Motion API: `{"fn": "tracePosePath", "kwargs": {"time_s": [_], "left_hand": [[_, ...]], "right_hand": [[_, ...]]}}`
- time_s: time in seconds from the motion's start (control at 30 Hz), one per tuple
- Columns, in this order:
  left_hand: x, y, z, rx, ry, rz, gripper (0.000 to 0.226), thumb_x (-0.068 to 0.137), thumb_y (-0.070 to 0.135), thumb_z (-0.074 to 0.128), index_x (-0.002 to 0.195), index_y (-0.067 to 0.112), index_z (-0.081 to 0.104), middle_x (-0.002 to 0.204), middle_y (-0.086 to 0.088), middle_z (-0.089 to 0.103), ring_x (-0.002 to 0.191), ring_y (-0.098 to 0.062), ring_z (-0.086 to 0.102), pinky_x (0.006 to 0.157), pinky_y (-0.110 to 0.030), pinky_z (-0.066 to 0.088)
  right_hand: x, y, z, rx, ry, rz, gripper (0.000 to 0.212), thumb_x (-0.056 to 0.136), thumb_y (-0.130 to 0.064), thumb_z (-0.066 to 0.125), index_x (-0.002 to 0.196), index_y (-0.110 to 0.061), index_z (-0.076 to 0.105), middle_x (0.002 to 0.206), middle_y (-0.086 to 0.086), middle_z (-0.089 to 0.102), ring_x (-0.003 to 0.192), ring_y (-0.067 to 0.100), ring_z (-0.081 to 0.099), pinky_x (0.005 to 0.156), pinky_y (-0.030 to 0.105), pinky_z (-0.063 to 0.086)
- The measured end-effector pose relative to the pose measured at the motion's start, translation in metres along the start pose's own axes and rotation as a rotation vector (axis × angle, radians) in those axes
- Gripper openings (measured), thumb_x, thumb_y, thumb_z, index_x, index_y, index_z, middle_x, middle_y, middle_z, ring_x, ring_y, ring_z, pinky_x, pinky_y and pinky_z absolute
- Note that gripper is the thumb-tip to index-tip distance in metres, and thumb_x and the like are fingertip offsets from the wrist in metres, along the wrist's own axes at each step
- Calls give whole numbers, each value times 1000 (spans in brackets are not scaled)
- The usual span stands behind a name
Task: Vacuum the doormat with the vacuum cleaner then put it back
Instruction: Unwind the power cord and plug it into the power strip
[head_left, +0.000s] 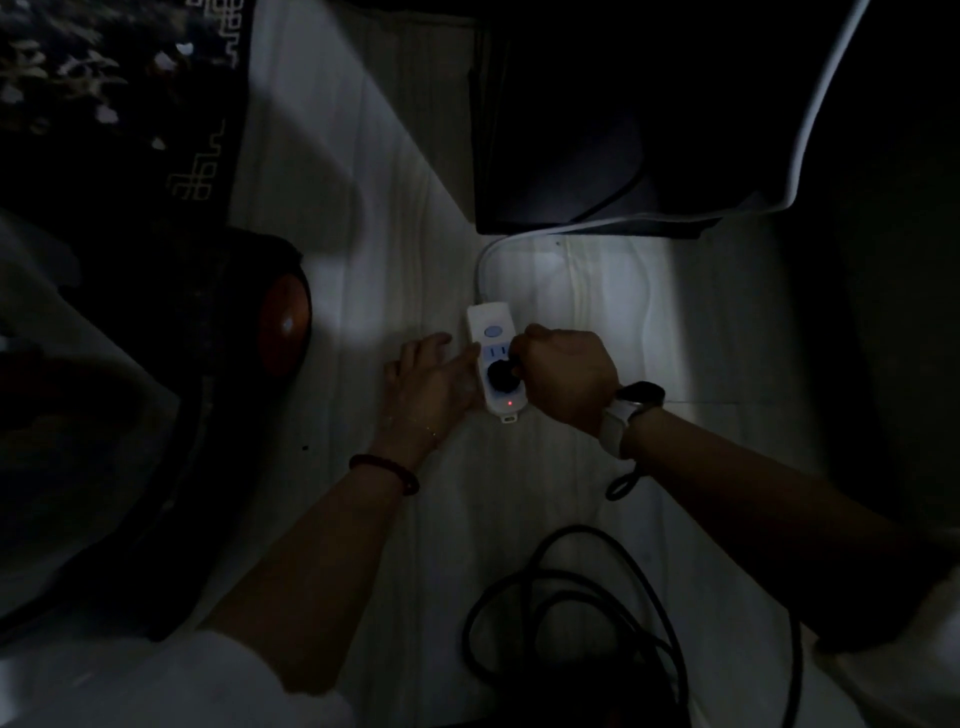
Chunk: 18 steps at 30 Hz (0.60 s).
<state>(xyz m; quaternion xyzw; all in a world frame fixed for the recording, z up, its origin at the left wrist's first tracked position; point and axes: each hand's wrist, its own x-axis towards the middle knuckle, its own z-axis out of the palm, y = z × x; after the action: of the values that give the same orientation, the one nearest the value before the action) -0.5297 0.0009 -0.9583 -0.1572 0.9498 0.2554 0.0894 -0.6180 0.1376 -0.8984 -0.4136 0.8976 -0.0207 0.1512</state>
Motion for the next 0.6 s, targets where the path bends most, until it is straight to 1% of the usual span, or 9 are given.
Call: {"fn": "tracePosePath", "kwargs": {"time_s": [0.03,0.07,0.1,0.17,0.27,0.37,0.43,0.5,0.6], "left_hand": [[2,-2,0,16,24,20,56,88,38,58,139,36,36,149,-4,29,134,-25,23,102,-33,19],[4,-3,-2,24,34,35,53,88,35,58,138,35,39,149,-5,30,135,-25,24,102,-33,19],[5,-6,-3,19,27,49,51,88,34,59,137,34,42,149,-5,31,135,-25,24,102,-33,18],[6,-12,-6,9,7,92,48,87,37,58,133,30,48,146,-9,37,133,-30,31,104,-38,21],[13,-19,-7,-23,72,182,54,78,49,42,121,22,62,134,-18,51,121,-41,46,97,-50,34],[27,-17,-10,56,-17,204,67,79,52,39,138,21,42,150,-12,32,137,-35,28,104,-49,27],[36,-15,-8,122,-47,296,66,80,47,43,141,20,37,151,-10,28,139,-37,24,104,-53,26],[40,-18,-8,176,-75,365,61,81,46,44,135,18,47,145,-12,40,133,-42,35,97,-58,33],[45,-26,-13,167,-58,418,51,83,39,37,125,18,59,134,-11,53,124,-46,45,88,-60,39]], "right_hand": [[1,-3,0,41,-25,0,22,61,-12,84,74,-4,68,75,14,67,59,25,65,47,23,44],[2,-7,-2,79,34,18,22,77,-18,73,94,-4,68,97,15,68,82,26,67,65,29,47],[2,-8,4,98,35,32,26,88,-20,60,110,-6,63,116,14,62,102,25,61,79,26,41],[0,-7,13,227,12,14,29,94,-18,50,119,-6,59,126,12,57,114,24,55,85,21,34],[-7,-3,17,388,94,38,23,91,-15,55,110,-6,65,115,14,61,104,28,59,83,27,39],[-11,0,17,354,146,43,20,89,-14,58,104,-5,68,104,15,65,91,28,64,74,24,41],[-16,-5,22,352,180,4,15,79,-12,65,90,-5,71,84,14,69,68,26,68,62,21,42],[-20,-10,31,392,204,-24,16,73,-13,65,85,-5,71,76,13,68,56,26,67,51,21,46],[-18,-8,34,441,214,-20,16,75,-13,62,86,-5,71,78,13,69,59,27,67,48,25,48]]}}
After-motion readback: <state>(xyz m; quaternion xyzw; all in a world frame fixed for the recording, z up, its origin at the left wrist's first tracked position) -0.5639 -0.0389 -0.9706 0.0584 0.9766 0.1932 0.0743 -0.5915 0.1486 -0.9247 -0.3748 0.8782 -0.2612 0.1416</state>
